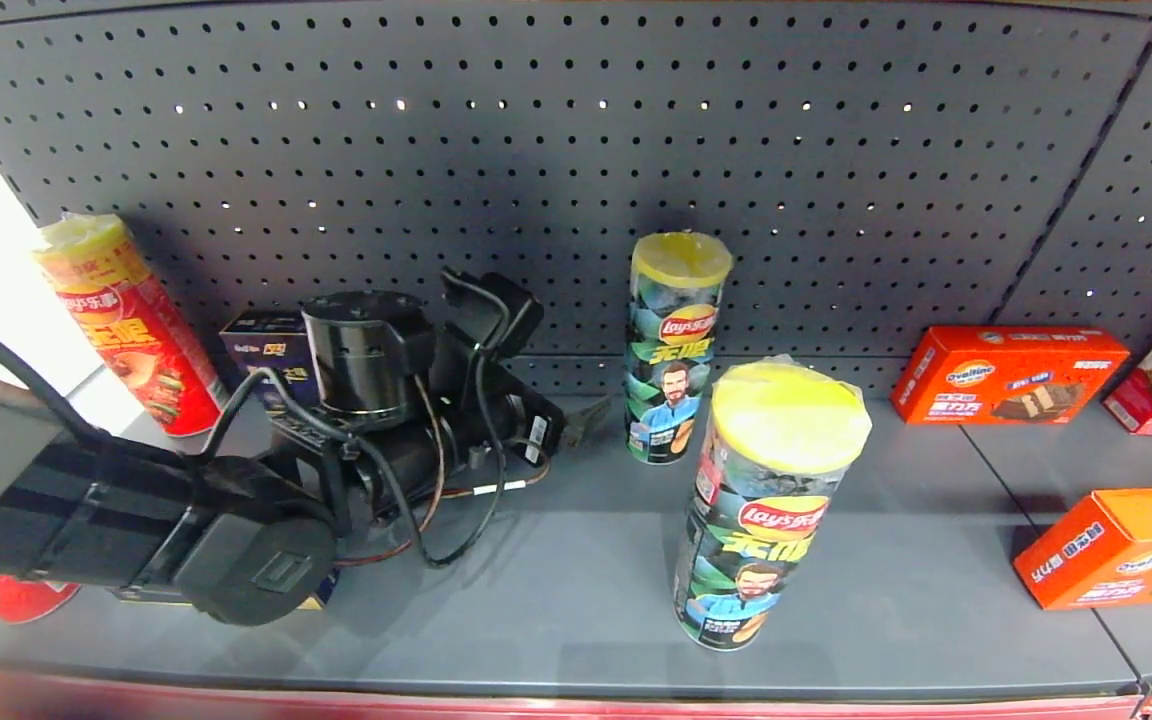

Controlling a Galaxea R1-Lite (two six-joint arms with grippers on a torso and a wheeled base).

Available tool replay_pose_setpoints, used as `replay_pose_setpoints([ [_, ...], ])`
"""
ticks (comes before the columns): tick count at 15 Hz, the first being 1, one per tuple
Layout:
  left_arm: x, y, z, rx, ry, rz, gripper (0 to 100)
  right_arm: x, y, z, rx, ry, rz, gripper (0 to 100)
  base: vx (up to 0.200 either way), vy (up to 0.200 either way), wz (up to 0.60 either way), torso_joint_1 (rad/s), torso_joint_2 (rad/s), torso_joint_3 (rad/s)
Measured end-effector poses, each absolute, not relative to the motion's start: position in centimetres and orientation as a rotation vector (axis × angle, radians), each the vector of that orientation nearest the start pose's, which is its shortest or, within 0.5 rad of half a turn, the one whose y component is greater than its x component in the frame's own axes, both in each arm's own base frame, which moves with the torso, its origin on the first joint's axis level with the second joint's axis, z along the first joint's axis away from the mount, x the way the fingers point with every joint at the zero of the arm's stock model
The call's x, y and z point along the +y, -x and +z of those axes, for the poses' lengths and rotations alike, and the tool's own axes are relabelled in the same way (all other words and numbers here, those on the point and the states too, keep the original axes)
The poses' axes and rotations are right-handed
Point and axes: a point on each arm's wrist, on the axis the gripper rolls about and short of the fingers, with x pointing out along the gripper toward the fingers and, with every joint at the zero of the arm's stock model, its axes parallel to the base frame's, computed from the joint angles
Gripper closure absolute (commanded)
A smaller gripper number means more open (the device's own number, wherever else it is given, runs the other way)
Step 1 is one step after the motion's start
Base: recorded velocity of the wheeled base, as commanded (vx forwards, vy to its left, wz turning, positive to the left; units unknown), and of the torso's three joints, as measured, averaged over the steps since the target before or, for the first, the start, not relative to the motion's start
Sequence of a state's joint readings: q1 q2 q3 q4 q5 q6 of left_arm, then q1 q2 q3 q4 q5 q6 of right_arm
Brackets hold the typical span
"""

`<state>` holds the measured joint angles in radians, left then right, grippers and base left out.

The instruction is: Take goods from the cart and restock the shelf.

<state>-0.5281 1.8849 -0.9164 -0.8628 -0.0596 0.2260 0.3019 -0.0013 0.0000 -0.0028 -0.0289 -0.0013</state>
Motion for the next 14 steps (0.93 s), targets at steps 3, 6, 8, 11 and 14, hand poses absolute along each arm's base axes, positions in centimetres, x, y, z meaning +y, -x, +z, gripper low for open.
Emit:
replay_pose_setpoints([
  [3,-17.2,-27.9,19.2,-0.005,-0.221,-0.615,0,-0.7,2.2,7.6,-0.004,0.0,0.273,0,0.0,0.0,0.0,0.0,0.0,0.0],
  [6,-17.1,-23.2,22.2,-0.087,-0.152,-0.681,0,-0.7,2.2,7.6,-0.004,0.001,0.273,0,0.0,0.0,0.0,0.0,0.0,0.0],
  [8,-16.0,-19.6,23.4,-0.131,-0.126,-0.706,0,-0.7,2.2,7.6,-0.004,0.001,0.273,0,0.0,0.0,0.0,0.0,0.0,0.0],
  [11,-12.2,-14.1,23.8,-0.183,-0.117,-0.712,0,-0.7,2.2,7.6,-0.004,0.001,0.273,0,0.0,0.0,0.0,0.0,0.0,0.0],
  [14,-7.2,-8.9,22.6,-0.209,-0.131,-0.681,0,-0.7,2.2,7.6,-0.004,0.001,0.273,0,0.0,0.0,0.0,0.0,0.0,0.0],
])
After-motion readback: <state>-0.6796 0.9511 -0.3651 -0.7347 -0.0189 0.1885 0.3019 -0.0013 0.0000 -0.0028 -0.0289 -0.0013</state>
